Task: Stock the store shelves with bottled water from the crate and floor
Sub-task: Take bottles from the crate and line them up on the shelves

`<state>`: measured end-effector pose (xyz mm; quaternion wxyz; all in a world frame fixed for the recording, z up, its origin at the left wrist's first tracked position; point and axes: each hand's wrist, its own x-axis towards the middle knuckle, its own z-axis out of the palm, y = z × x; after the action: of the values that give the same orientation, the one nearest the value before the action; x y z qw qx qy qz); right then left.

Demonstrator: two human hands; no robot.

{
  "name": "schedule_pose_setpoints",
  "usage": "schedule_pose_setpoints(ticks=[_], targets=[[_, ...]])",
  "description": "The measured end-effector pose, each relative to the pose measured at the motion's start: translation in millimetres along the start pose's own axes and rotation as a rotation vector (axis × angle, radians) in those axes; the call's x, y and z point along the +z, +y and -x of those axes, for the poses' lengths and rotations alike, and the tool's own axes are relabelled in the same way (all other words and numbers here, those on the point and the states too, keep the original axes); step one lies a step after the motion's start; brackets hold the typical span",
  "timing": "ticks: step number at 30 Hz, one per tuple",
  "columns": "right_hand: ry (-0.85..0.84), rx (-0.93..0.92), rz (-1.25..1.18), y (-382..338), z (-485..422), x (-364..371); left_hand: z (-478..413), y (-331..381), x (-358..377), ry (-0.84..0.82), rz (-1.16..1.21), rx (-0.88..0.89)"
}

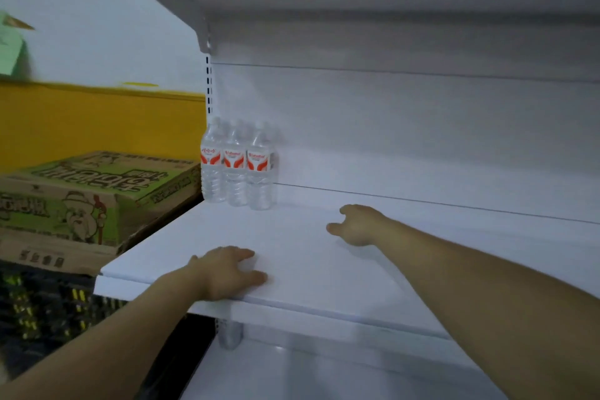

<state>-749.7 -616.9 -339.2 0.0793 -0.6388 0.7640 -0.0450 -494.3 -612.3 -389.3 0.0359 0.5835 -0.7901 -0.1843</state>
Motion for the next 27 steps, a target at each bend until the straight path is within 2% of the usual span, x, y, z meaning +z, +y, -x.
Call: schedule_pose_setpoints(ticks=[3, 13, 19, 27], targets=[[0.008, 0.083, 0.039, 37.3, 57.6, -13.9, 33.4, 56.2, 16.7, -0.046, 0.068, 0.153], [0.032, 0.395, 0.122, 168.1, 257.8, -25.4, 142.9, 237.3, 92.2, -0.172, -0.089, 0.644], [0.072, 0.608, 0.109, 232.2, 368.8, -27.2, 209.3, 305.9, 130.0, -0.216, -0.054, 0.871], [0.159, 0.855, 0.051, 276.9, 489.8, -8.8, 277.6, 369.0, 156.4, -0.275, -0.123, 1.127]])
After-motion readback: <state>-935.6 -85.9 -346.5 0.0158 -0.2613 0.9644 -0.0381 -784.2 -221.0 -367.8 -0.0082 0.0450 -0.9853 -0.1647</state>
